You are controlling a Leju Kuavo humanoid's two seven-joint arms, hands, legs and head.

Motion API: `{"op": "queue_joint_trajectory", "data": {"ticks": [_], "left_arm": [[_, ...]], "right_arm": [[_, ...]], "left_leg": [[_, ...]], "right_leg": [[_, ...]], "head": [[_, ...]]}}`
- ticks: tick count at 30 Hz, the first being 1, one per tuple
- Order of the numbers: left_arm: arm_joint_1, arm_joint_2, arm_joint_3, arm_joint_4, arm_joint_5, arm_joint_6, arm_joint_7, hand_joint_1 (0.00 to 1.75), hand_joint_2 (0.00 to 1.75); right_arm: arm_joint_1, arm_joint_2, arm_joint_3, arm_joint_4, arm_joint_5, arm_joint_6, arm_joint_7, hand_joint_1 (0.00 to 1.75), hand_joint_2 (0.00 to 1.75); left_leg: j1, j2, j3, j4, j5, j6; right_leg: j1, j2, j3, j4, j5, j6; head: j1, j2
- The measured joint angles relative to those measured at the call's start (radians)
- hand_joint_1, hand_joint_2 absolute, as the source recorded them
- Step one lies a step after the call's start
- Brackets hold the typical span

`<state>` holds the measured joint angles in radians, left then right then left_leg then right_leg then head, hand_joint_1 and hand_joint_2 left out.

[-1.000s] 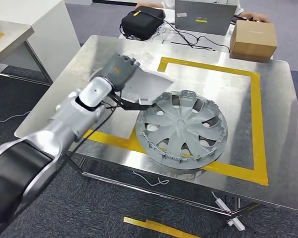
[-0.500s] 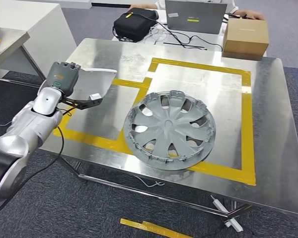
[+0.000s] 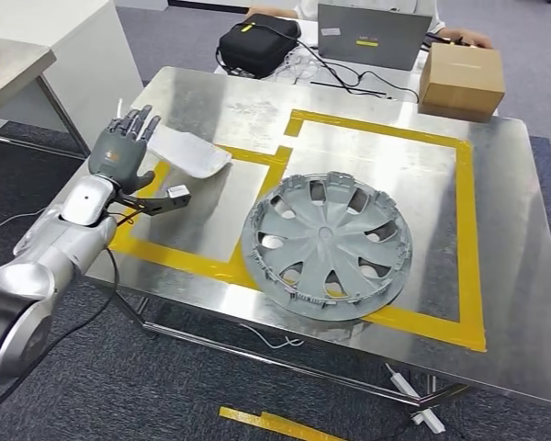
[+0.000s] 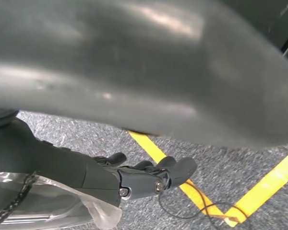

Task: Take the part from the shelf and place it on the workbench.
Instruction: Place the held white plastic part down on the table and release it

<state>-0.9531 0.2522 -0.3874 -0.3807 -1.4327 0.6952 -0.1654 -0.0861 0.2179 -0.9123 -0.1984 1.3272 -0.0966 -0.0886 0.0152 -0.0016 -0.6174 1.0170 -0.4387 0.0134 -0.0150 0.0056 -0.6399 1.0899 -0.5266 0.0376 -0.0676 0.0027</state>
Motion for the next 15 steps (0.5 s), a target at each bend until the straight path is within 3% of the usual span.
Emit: {"op": "queue_joint_trajectory", "data": {"ticks": [2,4,5,7,9,13,15], "left_arm": [[0.006,-0.022,0.022,-0.007,0.023,0.001,-0.025,0.00,0.00],[0.024,-0.043,0.049,-0.024,0.075,0.001,-0.072,0.00,0.00],[0.037,-0.054,0.070,-0.041,0.120,0.001,-0.109,0.00,0.00],[0.076,-0.083,0.127,-0.097,0.259,-0.007,-0.213,0.00,0.00],[0.137,-0.113,0.191,-0.191,0.427,-0.038,-0.319,0.00,0.00],[0.331,-0.177,0.276,-0.478,0.715,-0.179,-0.423,0.00,0.00],[0.437,-0.209,0.294,-0.645,0.835,-0.240,-0.450,0.00,0.00]], "right_arm": [[0.001,-0.001,0.000,0.000,0.001,0.000,0.009,0.00,0.00],[0.004,-0.003,0.000,0.000,0.002,0.004,0.016,0.00,0.00],[0.005,-0.004,0.000,0.000,0.002,0.006,0.018,0.00,0.00],[0.004,-0.006,0.000,0.000,0.000,0.007,0.018,0.00,0.00],[0.002,-0.007,0.000,0.000,-0.004,0.004,0.018,0.00,0.00],[0.008,-0.007,-0.004,0.000,-0.018,-0.007,0.018,0.00,0.00],[0.009,-0.007,-0.006,0.000,-0.024,-0.012,0.020,0.00,0.00]], "left_leg": [[-0.003,0.000,0.000,0.000,0.000,0.006],[-0.006,0.000,0.000,0.001,0.001,0.009],[-0.007,0.000,0.000,0.002,0.002,0.009],[-0.008,0.000,0.000,0.003,0.003,0.009],[-0.013,0.000,-0.002,0.006,0.004,0.004],[-0.014,0.003,-0.005,0.007,0.005,-0.015],[-0.011,0.002,-0.020,0.057,-0.046,-0.024]], "right_leg": [[0.000,0.000,-0.061,0.127,-0.059,0.005],[0.000,0.000,-0.100,0.204,-0.078,0.007],[0.000,0.000,-0.092,0.188,-0.060,0.006],[0.002,0.000,-0.027,0.061,0.003,0.000],[0.004,0.001,0.035,-0.051,0.041,-0.008],[0.003,0.004,0.049,-0.079,0.056,-0.024],[-0.001,0.002,0.047,-0.087,0.067,-0.037]], "head": [[0.001,0.000],[0.001,0.000],[0.001,0.000],[0.001,0.000],[0.001,0.000],[0.001,0.000],[-0.003,0.000]]}}
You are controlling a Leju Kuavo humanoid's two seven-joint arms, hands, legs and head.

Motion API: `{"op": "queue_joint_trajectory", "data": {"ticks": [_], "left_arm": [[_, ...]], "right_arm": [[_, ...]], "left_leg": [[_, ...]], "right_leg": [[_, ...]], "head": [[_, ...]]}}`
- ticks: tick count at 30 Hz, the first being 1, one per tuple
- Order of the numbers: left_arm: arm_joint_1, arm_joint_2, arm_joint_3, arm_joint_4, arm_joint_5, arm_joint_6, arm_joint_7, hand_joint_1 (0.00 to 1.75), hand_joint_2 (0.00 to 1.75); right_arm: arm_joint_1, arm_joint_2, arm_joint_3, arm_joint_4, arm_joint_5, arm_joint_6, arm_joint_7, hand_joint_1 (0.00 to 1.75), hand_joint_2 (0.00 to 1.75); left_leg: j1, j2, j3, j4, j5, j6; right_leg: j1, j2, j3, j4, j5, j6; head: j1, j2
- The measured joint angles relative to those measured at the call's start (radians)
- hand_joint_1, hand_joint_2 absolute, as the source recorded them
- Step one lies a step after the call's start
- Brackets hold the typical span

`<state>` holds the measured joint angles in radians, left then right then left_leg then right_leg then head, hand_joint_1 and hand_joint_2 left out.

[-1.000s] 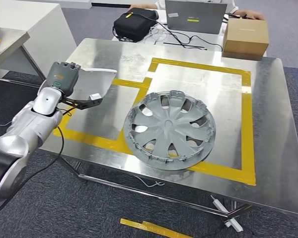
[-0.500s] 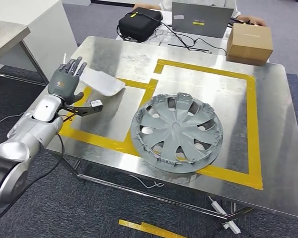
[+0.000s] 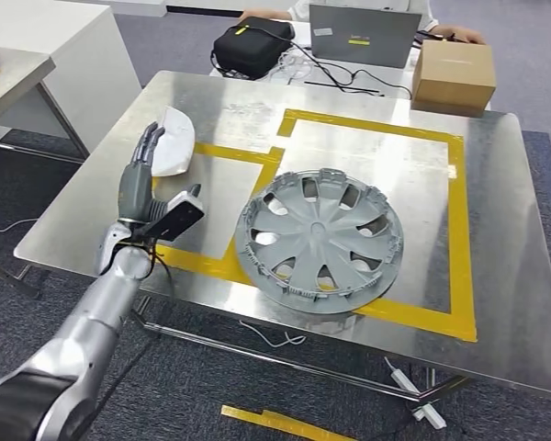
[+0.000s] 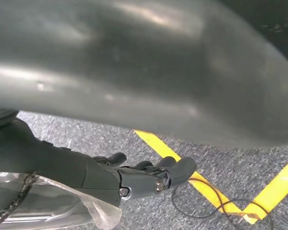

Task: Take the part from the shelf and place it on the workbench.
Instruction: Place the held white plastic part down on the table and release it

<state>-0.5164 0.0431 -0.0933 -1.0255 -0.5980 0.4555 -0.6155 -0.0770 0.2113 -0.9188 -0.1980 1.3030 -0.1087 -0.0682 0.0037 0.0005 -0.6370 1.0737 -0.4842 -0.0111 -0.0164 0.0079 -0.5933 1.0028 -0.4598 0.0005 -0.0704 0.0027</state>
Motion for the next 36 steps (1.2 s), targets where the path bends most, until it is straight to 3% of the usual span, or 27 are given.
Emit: {"op": "queue_joint_trajectory", "data": {"ticks": [2,4,5,6,8,9,10,13,14,15,17,18,19,20,21,23,25,26,28,29,30,33,34,35,36], "left_arm": [[0.099,-0.031,0.007,-0.151,0.081,-0.036,-0.023,0.00,0.00],[0.193,-0.061,0.006,-0.284,0.132,-0.060,-0.040,0.00,0.00],[0.231,-0.075,0.005,-0.341,0.148,-0.068,-0.046,0.00,0.00],[0.262,-0.087,0.003,-0.390,0.160,-0.073,-0.049,0.00,0.00],[0.300,-0.105,0.000,-0.465,0.170,-0.078,-0.052,0.00,0.00],[0.312,-0.112,-0.001,-0.493,0.176,-0.080,-0.055,0.00,0.00],[0.323,-0.118,-0.002,-0.520,0.190,-0.086,-0.060,0.00,0.00],[0.375,-0.135,-0.011,-0.598,0.284,-0.131,-0.079,0.00,0.00],[0.396,-0.143,-0.018,-0.624,0.325,-0.153,-0.082,0.00,0.00],[0.418,-0.151,-0.029,-0.650,0.365,-0.178,-0.084,0.00,0.00],[0.464,-0.164,-0.052,-0.695,0.433,-0.229,-0.086,0.00,0.00],[0.486,-0.169,-0.064,-0.714,0.463,-0.257,-0.086,0.00,0.00],[0.507,-0.173,-0.075,-0.728,0.487,-0.285,-0.086,0.00,0.00],[0.526,-0.176,-0.085,-0.740,0.506,-0.314,-0.086,0.00,0.00],[0.542,-0.179,-0.093,-0.748,0.517,-0.343,-0.086,0.00,0.00],[0.571,-0.184,-0.105,-0.759,0.526,-0.400,-0.086,0.00,0.00],[0.592,-0.188,-0.112,-0.765,0.525,-0.445,-0.086,0.00,0.00],[0.599,-0.189,-0.114,-0.767,0.522,-0.458,-0.086,0.00,0.00],[0.613,-0.191,-0.115,-0.768,0.513,-0.471,-0.086,0.00,0.00],[0.623,-0.192,-0.115,-0.769,0.508,-0.475,-0.086,0.00,0.00],[0.634,-0.192,-0.115,-0.768,0.503,-0.477,-0.086,0.00,0.00],[0.657,-0.190,-0.111,-0.766,0.493,-0.481,-0.086,0.00,0.00],[0.663,-0.189,-0.108,-0.763,0.487,-0.481,-0.086,0.00,0.00],[0.669,-0.188,-0.103,-0.757,0.478,-0.479,-0.086,0.00,0.00],[0.675,-0.187,-0.096,-0.747,0.466,-0.474,-0.086,0.00,0.00]], "right_arm": [[0.001,0.000,-0.004,0.000,-0.005,-0.003,0.008,0.00,0.00],[0.006,0.000,-0.011,0.000,-0.011,-0.008,0.015,0.00,0.00],[0.007,0.000,-0.015,0.000,-0.014,-0.010,0.015,0.00,0.00],[0.008,0.000,-0.019,0.000,-0.016,-0.011,0.015,0.00,0.00],[0.008,0.000,-0.023,0.000,-0.018,-0.012,0.014,0.00,0.00],[0.007,0.000,-0.024,0.000,-0.019,-0.014,0.013,0.00,0.00],[0.007,0.000,-0.026,0.000,-0.022,-0.016,0.010,0.00,0.00],[0.009,0.000,-0.035,0.000,-0.035,-0.027,-0.005,0.00,0.00],[0.010,0.000,-0.040,0.000,-0.039,-0.031,-0.011,0.00,0.00],[0.011,0.000,-0.044,0.000,-0.041,-0.034,-0.017,0.00,0.00],[0.011,0.000,-0.050,0.000,-0.043,-0.032,-0.022,0.00,0.00],[0.011,0.000,-0.053,0.000,-0.042,-0.027,-0.018,0.00,0.00],[0.010,0.000,-0.054,0.000,-0.041,-0.020,-0.011,0.00,0.00],[0.010,0.000,-0.055,0.000,-0.040,-0.010,0.000,0.00,0.00],[0.010,0.000,-0.056,0.000,-0.038,-0.001,0.012,0.00,0.00],[0.009,0.000,-0.056,0.000,-0.037,0.012,0.029,0.00,0.00],[0.005,0.000,-0.057,-0.001,-0.036,0.017,0.035,0.00,0.00],[0.003,0.000,-0.059,-0.001,-0.036,0.018,0.036,0.00,0.00],[0.002,0.001,-0.063,-0.001,-0.036,0.019,0.041,0.00,0.00],[0.004,0.001,-0.066,0.000,-0.036,0.019,0.045,0.00,0.00],[0.006,0.002,-0.068,0.000,-0.036,0.019,0.047,0.00,0.00],[0.008,0.002,-0.072,0.000,-0.037,0.019,0.047,0.00,0.00],[0.008,0.002,-0.072,0.000,-0.037,0.018,0.046,0.00,0.00],[0.008,0.002,-0.072,0.000,-0.037,0.017,0.046,0.00,0.00],[0.008,0.002,-0.073,0.000,-0.037,0.016,0.045,0.00,0.00]], "left_leg": [[0.004,0.000,-0.035,0.124,-0.086,-0.009],[0.008,0.000,-0.052,0.219,-0.136,-0.015],[0.010,0.000,-0.036,0.213,-0.135,-0.016],[0.012,0.000,-0.001,0.169,-0.118,-0.017],[0.014,0.000,0.097,0.022,-0.078,-0.014],[0.013,-0.002,0.130,-0.032,-0.066,-0.010],[0.011,-0.003,0.148,-0.064,-0.060,-0.004],[0.004,-0.003,0.137,-0.071,-0.040,0.022],[0.004,-0.001,0.129,-0.073,-0.029,0.031],[0.005,0.001,0.119,-0.076,-0.018,0.040],[0.004,0.002,0.092,-0.077,0.003,0.051],[0.001,0.002,0.077,-0.076,0.014,0.053],[-0.001,0.002,0.062,-0.075,0.024,0.054],[-0.004,0.003,0.047,-0.075,0.035,0.054],[-0.006,0.002,0.034,-0.074,0.045,0.054],[-0.010,0.002,0.014,-0.073,0.063,0.051],[-0.015,0.002,0.003,-0.071,0.081,0.043],[-0.015,0.002,-0.001,-0.070,0.090,0.038],[-0.014,0.003,-0.007,-0.070,0.104,0.027],[-0.013,0.002,-0.011,-0.064,0.094,0.021],[-0.011,0.001,-0.018,-0.045,0.065,0.015],[-0.003,0.000,-0.049,0.115,-0.086,-0.001],[-0.001,0.000,-0.054,0.173,-0.113,-0.004],[0.000,0.000,-0.050,0.210,-0.114,-0.006],[0.002,0.001,-0.033,0.217,-0.094,-0.007]], "right_leg": [[-0.001,-0.001,-0.008,-0.001,0.007,-0.004],[-0.001,-0.001,-0.020,0.001,0.015,-0.002],[-0.001,-0.001,-0.028,0.002,0.020,0.001],[-0.001,-0.002,-0.035,0.003,0.026,0.004],[0.000,-0.003,-0.048,0.007,0.038,0.015],[0.001,-0.004,-0.051,0.008,0.043,0.021],[0.002,-0.005,-0.053,0.008,0.050,0.027],[-0.004,-0.005,-0.056,0.000,0.066,0.048],[-0.005,-0.005,-0.064,0.009,0.051,0.052],[-0.006,-0.005,-0.076,0.035,0.016,0.055],[-0.005,-0.005,-0.109,0.148,-0.092,0.058],[-0.004,-0.005,-0.120,0.215,-0.135,0.058],[-0.003,-0.005,-0.121,0.267,-0.155,0.057],[-0.002,-0.005,-0.109,0.290,-0.150,0.055],[0.000,-0.005,-0.079,0.278,-0.128,0.051],[0.006,-0.005,0.026,0.163,-0.087,0.039],[0.013,-0.005,0.135,0.016,-0.096,0.027],[0.016,-0.005,0.162,-0.029,-0.107,0.023],[0.017,-0.006,0.164,-0.057,-0.107,0.016],[0.016,-0.008,0.155,-0.057,-0.099,0.009],[0.014,-0.011,0.147,-0.058,-0.089,0.002],[0.015,-0.019,0.113,-0.056,-0.059,-0.011],[0.015,-0.021,0.101,-0.053,-0.049,-0.011],[0.015,-0.022,0.087,-0.048,-0.039,-0.011],[0.016,-0.023,0.071,-0.041,-0.030,-0.010]], "head": [[-0.003,0.000],[-0.003,0.000],[-0.003,0.000],[-0.004,0.000],[-0.004,0.000],[-0.003,0.000],[-0.001,0.000],[0.002,0.000],[0.003,0.000],[0.005,0.000],[0.008,0.000],[0.009,0.000],[0.009,0.000],[0.009,0.000],[0.009,0.000],[0.009,0.000],[0.009,0.000],[0.008,0.000],[0.009,0.000],[0.009,0.000],[0.009,0.000],[0.006,0.000],[0.006,0.000],[0.006,0.000],[0.006,0.000]]}}
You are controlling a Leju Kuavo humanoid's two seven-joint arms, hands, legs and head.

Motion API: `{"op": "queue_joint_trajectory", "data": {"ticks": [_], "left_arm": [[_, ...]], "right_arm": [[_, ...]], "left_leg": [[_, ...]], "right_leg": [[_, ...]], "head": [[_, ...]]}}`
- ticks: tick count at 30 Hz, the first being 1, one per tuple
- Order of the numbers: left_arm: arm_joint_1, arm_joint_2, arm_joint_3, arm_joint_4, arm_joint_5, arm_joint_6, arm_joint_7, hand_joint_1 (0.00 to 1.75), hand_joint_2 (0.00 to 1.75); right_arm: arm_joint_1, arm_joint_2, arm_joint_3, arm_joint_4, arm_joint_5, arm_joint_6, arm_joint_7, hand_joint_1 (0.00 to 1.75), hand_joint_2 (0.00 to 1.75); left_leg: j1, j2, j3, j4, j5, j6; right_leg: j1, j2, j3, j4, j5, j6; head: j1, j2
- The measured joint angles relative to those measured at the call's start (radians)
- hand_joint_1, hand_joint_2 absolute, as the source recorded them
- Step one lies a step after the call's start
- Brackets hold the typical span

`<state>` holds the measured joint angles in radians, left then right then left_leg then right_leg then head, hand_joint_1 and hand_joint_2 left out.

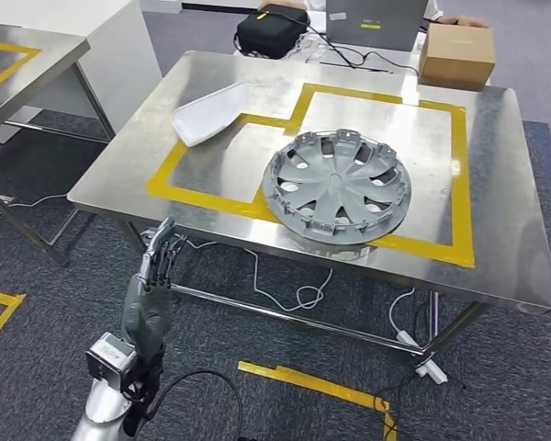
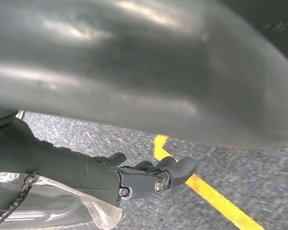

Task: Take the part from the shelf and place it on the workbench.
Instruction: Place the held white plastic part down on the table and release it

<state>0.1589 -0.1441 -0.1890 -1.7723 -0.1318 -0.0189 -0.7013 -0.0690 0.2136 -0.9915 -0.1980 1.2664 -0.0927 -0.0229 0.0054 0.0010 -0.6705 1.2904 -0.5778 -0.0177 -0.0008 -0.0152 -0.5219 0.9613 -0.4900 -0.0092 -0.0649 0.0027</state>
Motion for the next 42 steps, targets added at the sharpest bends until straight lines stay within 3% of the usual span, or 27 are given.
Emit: {"op": "queue_joint_trajectory", "data": {"ticks": [1,3,5,6,8,9,10,12,13,14,16,18,20,21,23,24,26,28,29,30,31,33,35,36,39,40,42], "left_arm": [[0.007,0.001,0.009,0.014,-0.014,0.007,0.000,0.00,0.00],[0.021,0.004,0.030,0.047,-0.034,0.016,0.000,0.00,0.00],[0.025,0.006,0.054,0.096,-0.026,-0.005,0.000,0.00,0.00],[0.020,0.008,0.076,0.147,-0.011,-0.029,0.001,0.00,0.00],[-0.014,0.016,0.150,0.320,-0.005,-0.052,0.009,0.00,0.00],[-0.043,0.022,0.200,0.451,-0.036,-0.022,0.029,0.00,0.00],[-0.076,0.031,0.245,0.590,-0.088,0.043,0.067,0.00,0.00],[-0.122,0.056,0.309,0.872,-0.211,0.226,0.194,0.00,0.00],[-0.130,0.065,0.324,0.986,-0.256,0.298,0.269,0.00,0.00],[-0.132,0.070,0.334,1.083,-0.289,0.344,0.346,0.00,0.00],[-0.136,0.069,0.341,1.222,-0.331,0.361,0.483,0.00,0.00],[-0.146,0.060,0.332,1.322,-0.394,0.306,0.633,0.00,0.00],[-0.158,0.049,0.297,1.397,-0.494,0.205,0.785,0.00,0.00],[-0.162,0.043,0.271,1.424,-0.537,0.164,0.835,0.00,0.00],[-0.165,0.030,0.226,1.467,-0.582,0.127,0.878,0.00,0.00],[-0.167,0.024,0.209,1.484,-0.593,0.120,0.890,0.00,0.00],[-0.176,0.016,0.184,1.507,-0.614,0.110,0.911,0.00,0.00],[-0.189,0.013,0.160,1.523,-0.640,0.104,0.930,0.00,0.00],[-0.194,0.013,0.147,1.529,-0.654,0.106,0.939,0.00,0.00],[-0.198,0.013,0.135,1.534,-0.669,0.111,0.946,0.00,0.00],[-0.201,0.013,0.123,1.536,-0.683,0.117,0.952,0.00,0.00],[-0.204,0.013,0.103,1.541,-0.706,0.125,0.958,0.00,0.00],[-0.204,0.012,0.084,1.547,-0.727,0.121,0.958,0.00,0.00],[-0.204,0.012,0.075,1.550,-0.736,0.117,0.958,0.00,0.00],[-0.206,0.008,0.052,1.554,-0.756,0.111,0.957,0.00,0.00],[-0.206,0.006,0.047,1.555,-0.759,0.111,0.955,0.00,0.00],[-0.207,0.003,0.035,1.557,-0.770,0.117,0.951,0.00,0.00]], "right_arm": [[0.000,0.000,-0.001,0.000,0.000,-0.001,-0.001,0.00,0.00],[0.000,0.000,-0.003,0.000,-0.001,-0.002,-0.003,0.00,0.00],[0.000,0.001,-0.007,0.000,-0.006,0.002,-0.009,0.00,0.00],[0.000,0.001,-0.010,0.000,-0.011,0.005,-0.011,0.00,0.00],[0.001,0.001,-0.019,0.000,-0.018,0.013,-0.014,0.00,0.00],[0.001,0.002,-0.024,0.000,-0.019,0.015,-0.014,0.00,0.00],[0.001,0.002,-0.028,0.000,-0.019,0.016,-0.014,0.00,0.00],[0.001,0.001,-0.035,0.000,-0.022,0.019,-0.008,0.00,0.00],[0.002,0.001,-0.040,0.000,-0.024,0.022,-0.003,0.00,0.00],[0.003,0.000,-0.045,0.000,-0.027,0.026,0.000,0.00,0.00],[0.005,-0.001,-0.052,0.000,-0.028,0.031,0.003,0.00,0.00],[0.002,-0.002,-0.055,0.000,-0.022,0.036,0.001,0.00,0.00],[-0.004,-0.003,-0.056,0.000,-0.012,0.042,-0.011,0.00,0.00],[-0.006,-0.003,-0.055,0.000,-0.010,0.045,-0.020,0.00,0.00],[-0.006,-0.003,-0.055,0.000,-0.004,0.047,-0.032,0.00,0.00],[-0.005,-0.003,-0.055,0.000,-0.001,0.048,-0.033,0.00,0.00],[-0.003,-0.004,-0.055,0.000,0.010,0.049,-0.027,0.00,0.00],[-0.003,-0.004,-0.053,0.000,0.024,0.049,-0.018,0.00,0.00],[-0.003,-0.005,-0.051,0.000,0.031,0.049,-0.015,0.00,0.00],[-0.003,-0.005,-0.049,0.000,0.037,0.049,-0.013,0.00,0.00],[-0.003,-0.005,-0.046,0.000,0.042,0.049,-0.013,0.00,0.00],[-0.003,-0.005,-0.040,0.000,0.056,0.047,-0.012,0.00,0.00],[-0.003,-0.005,-0.027,0.000,0.082,0.046,-0.005,0.00,0.00],[-0.003,-0.005,-0.019,0.000,0.097,0.048,-0.001,0.00,0.00],[-0.004,-0.006,0.007,0.000,0.125,0.055,0.006,0.00,0.00],[-0.004,-0.007,0.014,0.000,0.128,0.056,0.006,0.00,0.00],[-0.003,-0.008,0.024,0.000,0.134,0.058,0.007,0.00,0.00]], "left_leg": [[0.001,0.000,0.031,-0.027,0.030,0.001],[0.000,0.000,0.129,-0.160,0.063,0.009],[-0.004,-0.001,0.199,-0.276,0.047,0.021],[-0.007,-0.001,0.208,-0.299,0.039,0.025],[-0.008,0.002,0.198,-0.312,0.051,0.037],[-0.007,0.004,0.189,-0.315,0.062,0.044],[-0.005,0.007,0.177,-0.318,0.074,0.051],[-0.004,0.015,0.149,-0.318,0.098,0.059],[-0.004,0.019,0.133,-0.317,0.110,0.060],[-0.005,0.022,0.116,-0.315,0.123,0.059],[-0.004,0.025,0.080,-0.309,0.146,0.056],[-0.003,0.020,0.050,-0.302,0.167,0.049],[-0.007,0.016,0.032,-0.293,0.189,0.040],[-0.008,0.015,0.027,-0.291,0.199,0.034],[-0.005,0.013,0.020,-0.290,0.213,0.023],[-0.003,0.011,0.016,-0.282,0.197,0.017],[0.001,0.008,0.004,-0.215,0.105,0.006],[0.001,0.008,-0.005,-0.090,0.002,-0.002],[0.001,0.008,-0.002,-0.037,-0.014,-0.004],[0.001,0.008,0.008,-0.005,-0.003,-0.004],[0.001,0.008,0.030,-0.005,0.028,-0.004],[0.002,0.008,0.113,-0.100,0.079,0.002],[0.000,0.007,0.199,-0.237,0.066,0.012],[-0.002,0.007,0.222,-0.283,0.048,0.019],[-0.002,0.005,0.216,-0.316,0.038,0.042],[0.000,0.004,0.210,-0.316,0.046,0.051],[-0.002,0.001,0.196,-0.317,0.060,0.061]], "right_leg": [[0.000,0.000,-0.016,0.007,0.008,0.002],[0.001,0.000,-0.047,0.024,0.022,0.008],[0.003,0.000,-0.065,0.034,0.035,0.018],[0.003,-0.001,-0.070,0.035,0.042,0.024],[0.000,0.000,-0.077,0.037,0.049,0.036],[-0.002,0.003,-0.084,0.048,0.031,0.042],[-0.002,0.006,-0.097,0.075,-0.006,0.046],[-0.004,0.010,-0.130,0.183,-0.111,0.053],[-0.005,0.011,-0.143,0.246,-0.147,0.057],[-0.007,0.011,-0.146,0.294,-0.155,0.060],[-0.009,0.011,-0.109,0.301,-0.107,0.062],[-0.009,0.012,-0.007,0.181,-0.062,0.058],[-0.009,0.014,0.093,0.034,-0.076,0.050],[-0.008,0.015,0.116,-0.007,-0.088,0.044],[-0.007,0.011,0.110,-0.020,-0.084,0.030],[-0.008,0.008,0.101,-0.019,-0.074,0.022],[-0.009,-0.001,0.080,-0.020,-0.050,0.007],[-0.007,-0.005,0.050,-0.018,-0.028,0.001],[-0.006,-0.006,0.034,-0.015,-0.017,0.002],[-0.006,-0.007,0.018,-0.012,-0.006,0.003],[-0.006,-0.008,0.001,-0.007,0.005,0.005],[-0.005,-0.007,-0.028,0.006,0.023,0.010],[-0.002,-0.007,-0.052,0.019,0.038,0.019],[-0.001,-0.008,-0.062,0.024,0.046,0.025],[-0.001,-0.009,-0.087,0.037,0.052,0.043],[-0.002,-0.005,-0.101,0.060,0.033,0.048],[-0.003,0.005,-0.148,0.170,-0.039,0.056]], "head": [[0.000,0.000],[-0.001,0.000],[0.000,0.000],[0.001,0.000],[0.001,0.000],[0.003,0.000],[0.006,0.000],[0.011,0.000],[0.012,0.000],[0.012,0.000],[0.012,0.000],[0.013,0.000],[0.011,0.000],[0.010,0.000],[0.010,0.000],[0.011,0.000],[0.011,0.000],[0.010,0.000],[0.010,0.000],[0.010,0.000],[0.009,0.000],[0.009,0.000],[0.009,0.000],[0.008,0.000],[0.009,0.000],[0.011,0.000],[0.012,0.000]]}}
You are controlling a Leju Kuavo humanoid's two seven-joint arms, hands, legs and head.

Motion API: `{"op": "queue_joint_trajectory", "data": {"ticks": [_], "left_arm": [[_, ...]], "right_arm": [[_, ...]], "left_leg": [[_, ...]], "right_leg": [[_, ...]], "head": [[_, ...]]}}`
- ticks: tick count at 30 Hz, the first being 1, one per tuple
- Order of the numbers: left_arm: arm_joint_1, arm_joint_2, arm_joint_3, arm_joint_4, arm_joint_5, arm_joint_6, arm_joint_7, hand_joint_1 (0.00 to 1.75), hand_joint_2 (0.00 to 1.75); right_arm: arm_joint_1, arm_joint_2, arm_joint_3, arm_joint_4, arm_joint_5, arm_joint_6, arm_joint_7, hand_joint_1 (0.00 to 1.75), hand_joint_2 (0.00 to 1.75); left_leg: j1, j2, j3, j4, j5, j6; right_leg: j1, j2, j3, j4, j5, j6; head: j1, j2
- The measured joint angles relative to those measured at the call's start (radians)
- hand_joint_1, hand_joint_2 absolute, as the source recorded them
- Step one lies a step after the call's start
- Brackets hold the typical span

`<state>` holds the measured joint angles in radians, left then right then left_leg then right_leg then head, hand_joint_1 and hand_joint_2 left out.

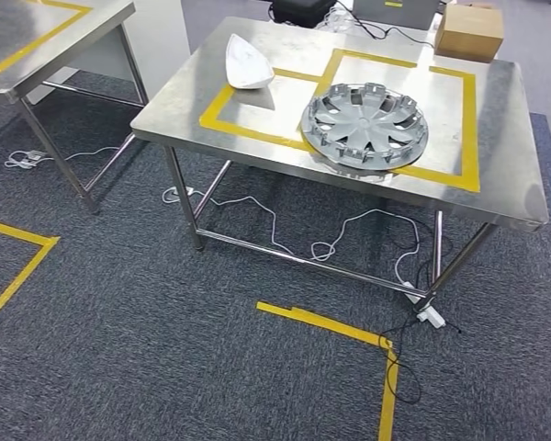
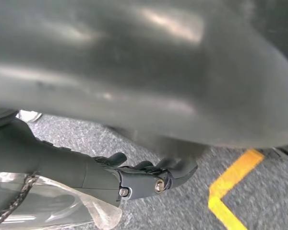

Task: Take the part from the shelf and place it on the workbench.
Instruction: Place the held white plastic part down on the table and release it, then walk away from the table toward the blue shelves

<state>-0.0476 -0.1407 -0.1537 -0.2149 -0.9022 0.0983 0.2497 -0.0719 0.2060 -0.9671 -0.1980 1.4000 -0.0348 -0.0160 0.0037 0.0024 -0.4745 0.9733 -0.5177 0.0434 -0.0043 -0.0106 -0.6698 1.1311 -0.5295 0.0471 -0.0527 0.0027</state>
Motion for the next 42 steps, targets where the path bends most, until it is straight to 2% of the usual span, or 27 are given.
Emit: {"op": "queue_joint_trajectory", "data": {"ticks": [2,3,4,5,7,9,11,13,14,16,17,18,19,20,22,24,25,27,29,31,32,33,34,36,38,40,42], "left_arm": [[-0.001,-0.001,-0.012,0.003,-0.014,0.003,-0.001,0.00,0.00],[-0.002,-0.001,-0.016,0.005,-0.016,-0.002,0.002,0.00,0.00],[-0.004,-0.001,-0.019,0.006,-0.015,-0.009,0.006,0.00,0.00],[-0.006,-0.002,-0.020,0.008,-0.012,-0.018,0.010,0.00,0.00],[-0.011,-0.004,-0.021,0.008,-0.007,-0.030,0.014,0.00,0.00],[-0.016,-0.007,-0.022,0.009,-0.004,-0.037,0.015,0.00,0.00],[-0.016,-0.008,-0.023,0.009,-0.002,-0.039,0.016,0.00,0.00],[-0.017,-0.009,-0.023,0.010,0.000,-0.039,0.016,0.00,0.00],[-0.018,-0.009,-0.022,0.010,0.000,-0.038,0.016,0.00,0.00],[-0.022,-0.009,-0.021,0.010,-0.005,-0.034,0.014,0.00,0.00],[-0.023,-0.008,-0.021,0.010,-0.009,-0.033,0.011,0.00,0.00],[-0.024,-0.007,-0.021,0.010,-0.014,-0.031,0.006,0.00,0.00],[-0.024,-0.007,-0.020,0.010,-0.017,-0.031,0.002,0.00,0.00],[-0.024,-0.007,-0.020,0.010,-0.019,-0.031,-0.003,0.00,0.00],[-0.021,-0.008,-0.020,0.010,-0.021,-0.036,-0.011,0.00,0.00],[-0.020,-0.010,-0.019,0.010,-0.025,-0.038,-0.003,0.00,0.00],[-0.018,-0.012,-0.019,0.010,-0.031,-0.036,0.010,0.00,0.00],[-0.016,-0.015,-0.019,0.010,-0.047,-0.031,0.040,0.00,0.00],[-0.019,-0.018,-0.019,0.010,-0.056,-0.029,0.057,0.00,0.00],[-0.022,-0.019,-0.019,0.010,-0.060,-0.027,0.071,0.00,0.00],[-0.023,-0.019,-0.019,0.010,-0.062,-0.025,0.078,0.00,0.00],[-0.022,-0.019,-0.019,0.011,-0.063,-0.023,0.084,0.00,0.00],[-0.021,-0.018,-0.019,0.011,-0.063,-0.019,0.085,0.00,0.00],[-0.021,-0.018,-0.018,0.011,-0.062,-0.006,0.078,0.00,0.00],[-0.021,-0.021,-0.010,0.011,-0.049,0.007,0.070,0.00,0.00],[-0.021,-0.024,0.011,0.011,-0.022,0.005,0.081,0.00,0.00],[-0.020,-0.026,0.035,0.011,-0.005,-0.003,0.097,0.00,0.00]], "right_arm": [[0.002,0.000,0.010,0.000,0.009,0.002,0.001,0.00,0.00],[0.002,0.000,0.015,0.000,0.014,0.004,0.001,0.00,0.00],[0.003,0.000,0.021,0.000,0.018,0.005,0.001,0.00,0.00],[0.003,0.000,0.026,0.000,0.023,0.006,0.001,0.00,0.00],[0.003,-0.001,0.036,0.000,0.032,0.010,0.002,0.00,0.00],[0.003,-0.002,0.046,0.000,0.038,0.013,0.007,0.00,0.00],[0.004,-0.002,0.052,0.000,0.042,0.014,0.012,0.00,0.00],[0.003,-0.003,0.055,0.000,0.043,0.013,0.011,0.00,0.00],[0.002,-0.002,0.056,0.000,0.043,0.013,0.010,0.00,0.00],[0.004,-0.003,0.056,0.000,0.045,0.016,0.012,0.00,0.00],[0.005,-0.004,0.058,0.000,0.049,0.019,0.015,0.00,0.00],[0.006,-0.004,0.060,0.000,0.054,0.022,0.017,0.00,0.00],[0.005,-0.004,0.064,0.000,0.059,0.023,0.018,0.00,0.00],[0.004,-0.005,0.068,0.000,0.063,0.024,0.018,0.00,0.00],[0.001,-0.005,0.076,0.000,0.069,0.025,0.015,0.00,0.00],[0.001,-0.005,0.080,0.000,0.071,0.027,0.002,0.00,0.00],[0.001,-0.005,0.082,0.000,0.071,0.030,-0.006,0.00,0.00],[-0.002,-0.005,0.085,0.000,0.071,0.036,-0.020,0.00,0.00],[-0.004,-0.005,0.089,0.000,0.072,0.038,-0.024,0.00,0.00],[-0.001,-0.005,0.093,0.000,0.074,0.034,-0.021,0.00,0.00],[0.001,-0.005,0.095,0.000,0.076,0.031,-0.018,0.00,0.00],[0.002,-0.005,0.096,0.000,0.077,0.028,-0.013,0.00,0.00],[0.003,-0.005,0.096,0.000,0.079,0.027,-0.008,0.00,0.00],[0.004,-0.006,0.097,0.000,0.078,0.028,0.000,0.00,0.00],[0.005,-0.006,0.096,0.000,0.071,0.030,0.002,0.00,0.00],[0.006,-0.006,0.096,0.001,0.068,0.028,-0.003,0.00,0.00],[0.009,-0.005,0.098,0.001,0.076,0.022,-0.005,0.00,0.00]], "left_leg": [[-0.004,-0.006,-0.016,0.001,0.013,0.003],[-0.005,-0.012,-0.023,0.002,0.019,0.002],[-0.007,-0.019,-0.028,0.003,0.024,0.001],[-0.007,-0.028,-0.032,0.003,0.028,0.000],[-0.009,-0.048,-0.039,0.007,0.034,-0.005],[-0.010,-0.067,-0.050,0.011,0.041,-0.015],[-0.009,-0.088,-0.061,0.013,0.048,-0.027],[-0.009,-0.077,-0.075,0.037,0.032,-0.038],[-0.010,-0.060,-0.091,0.074,0.007,-0.044],[-0.007,-0.028,-0.145,0.201,-0.061,-0.055],[-0.006,-0.023,-0.168,0.261,-0.085,-0.060],[-0.005,-0.020,-0.177,0.294,-0.091,-0.062],[-0.005,-0.017,-0.169,0.289,-0.078,-0.063],[-0.005,-0.011,-0.144,0.246,-0.048,-0.062],[-0.010,0.030,-0.076,0.109,0.014,-0.054],[-0.018,0.070,-0.043,0.025,0.033,-0.037],[-0.021,0.075,-0.045,0.017,0.029,-0.029],[-0.018,0.054,-0.051,0.011,0.035,-0.014],[-0.013,0.032,-0.053,0.005,0.043,-0.001],[-0.010,0.010,-0.058,0.005,0.049,0.008],[-0.011,-0.003,-0.061,0.005,0.051,0.010],[-0.011,-0.016,-0.063,0.006,0.053,0.010],[-0.011,-0.031,-0.064,0.008,0.054,0.010],[-0.009,-0.060,-0.064,0.012,0.054,0.006],[-0.010,-0.084,-0.070,0.020,0.053,-0.002],[-0.009,-0.105,-0.082,0.026,0.056,-0.015],[-0.006,-0.122,-0.094,0.030,0.061,-0.028]], "right_leg": [[0.000,0.004,-0.044,0.124,-0.059,0.002],[0.000,0.005,-0.043,0.144,-0.063,0.001],[0.000,0.007,-0.022,0.124,-0.050,-0.001],[0.000,0.015,0.019,0.066,-0.023,-0.005],[-0.002,0.060,0.114,-0.080,0.020,-0.016],[-0.003,0.090,0.159,-0.152,0.028,-0.024],[-0.004,0.073,0.161,-0.157,0.030,-0.030],[-0.008,0.048,0.161,-0.163,0.037,-0.041],[-0.010,0.033,0.161,-0.166,0.039,-0.047],[-0.008,0.004,0.159,-0.166,0.038,-0.052],[-0.007,-0.012,0.158,-0.165,0.038,-0.052],[-0.006,-0.026,0.158,-0.165,0.038,-0.052],[-0.005,-0.039,0.157,-0.164,0.037,-0.052],[-0.005,-0.050,0.158,-0.164,0.037,-0.052],[-0.001,-0.070,0.160,-0.162,0.035,-0.048],[0.006,-0.089,0.157,-0.159,0.033,-0.042],[0.009,-0.100,0.155,-0.157,0.033,-0.038],[0.009,-0.111,0.153,-0.154,0.030,-0.028],[0.006,-0.065,0.133,-0.110,-0.005,-0.017],[0.001,-0.008,0.075,0.018,-0.072,-0.011],[0.000,0.002,0.042,0.087,-0.098,-0.009],[0.000,0.006,0.021,0.131,-0.107,-0.008],[-0.001,0.007,0.018,0.135,-0.095,-0.008],[-0.005,0.022,0.064,0.034,-0.026,-0.010],[-0.013,0.077,0.124,-0.093,0.019,-0.010],[-0.017,0.112,0.147,-0.139,0.020,-0.014],[-0.017,0.091,0.149,-0.141,0.023,-0.024]], "head": [[0.000,0.000],[0.000,0.000],[0.000,0.000],[0.000,0.000],[0.000,0.000],[-0.001,0.000],[-0.001,0.000],[-0.005,0.000],[-0.008,0.000],[-0.015,0.000],[-0.015,0.000],[-0.015,0.000],[-0.015,0.000],[-0.015,0.000],[-0.015,0.000],[-0.015,0.000],[-0.015,0.000],[-0.015,0.000],[-0.012,0.000],[-0.008,0.000],[-0.008,0.000],[-0.009,0.000],[-0.008,0.000],[-0.008,0.000],[-0.008,0.000],[-0.009,0.000],[-0.010,0.000]]}}
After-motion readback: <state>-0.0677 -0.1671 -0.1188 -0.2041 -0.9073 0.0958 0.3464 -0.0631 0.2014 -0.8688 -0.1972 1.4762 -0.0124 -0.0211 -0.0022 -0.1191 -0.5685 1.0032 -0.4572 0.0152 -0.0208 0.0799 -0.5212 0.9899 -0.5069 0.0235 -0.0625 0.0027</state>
